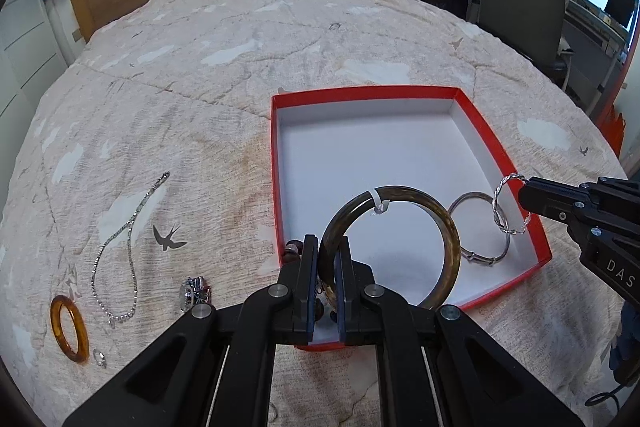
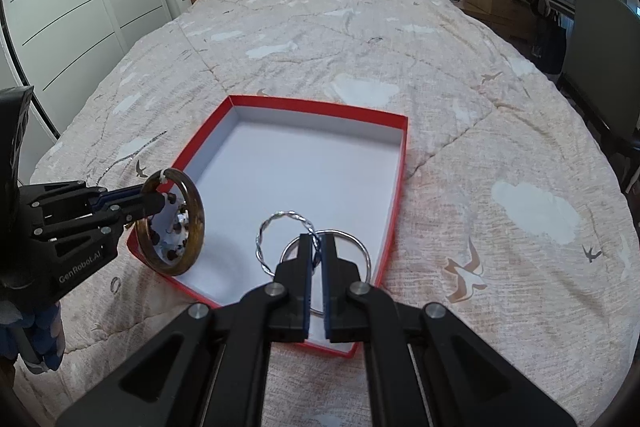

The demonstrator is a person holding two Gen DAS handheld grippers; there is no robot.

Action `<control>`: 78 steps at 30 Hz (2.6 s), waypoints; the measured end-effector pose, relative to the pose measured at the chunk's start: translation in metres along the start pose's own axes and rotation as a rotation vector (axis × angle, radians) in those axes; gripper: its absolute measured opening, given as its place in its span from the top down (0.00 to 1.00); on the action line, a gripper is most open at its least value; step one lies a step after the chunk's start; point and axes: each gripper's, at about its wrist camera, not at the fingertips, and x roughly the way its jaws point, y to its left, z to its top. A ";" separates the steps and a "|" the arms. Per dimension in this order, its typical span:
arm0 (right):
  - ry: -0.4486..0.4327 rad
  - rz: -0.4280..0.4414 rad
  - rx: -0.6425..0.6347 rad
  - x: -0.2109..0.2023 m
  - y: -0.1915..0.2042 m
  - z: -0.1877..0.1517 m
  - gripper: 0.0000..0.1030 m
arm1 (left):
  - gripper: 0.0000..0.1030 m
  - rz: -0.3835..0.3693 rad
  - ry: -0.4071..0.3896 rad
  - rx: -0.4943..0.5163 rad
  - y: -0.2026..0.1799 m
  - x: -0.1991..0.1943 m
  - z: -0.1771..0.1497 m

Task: Organize jewelry
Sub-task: 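Carry the twisted silver bangle and dark horn bangle with both tools over the red box, then lower the twisted silver bangle with the right tool while the left tool lowers the horn bangle into the box, then open both tools to release the two bangles into the red box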

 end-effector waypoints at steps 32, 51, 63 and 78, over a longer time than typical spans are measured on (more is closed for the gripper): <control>0.090 -0.010 -0.025 0.041 -0.002 -0.014 0.96 | 0.93 0.008 0.059 0.003 -0.011 0.032 -0.008; 0.114 -0.012 -0.033 0.048 0.000 -0.016 0.96 | 0.93 0.003 0.071 -0.007 -0.011 0.036 -0.010; 0.119 -0.016 -0.038 0.048 0.001 -0.016 0.96 | 0.93 0.001 0.071 -0.011 -0.011 0.037 -0.010; 0.112 -0.032 -0.035 0.043 -0.001 -0.018 0.95 | 0.87 -0.012 0.068 -0.028 -0.008 0.032 -0.013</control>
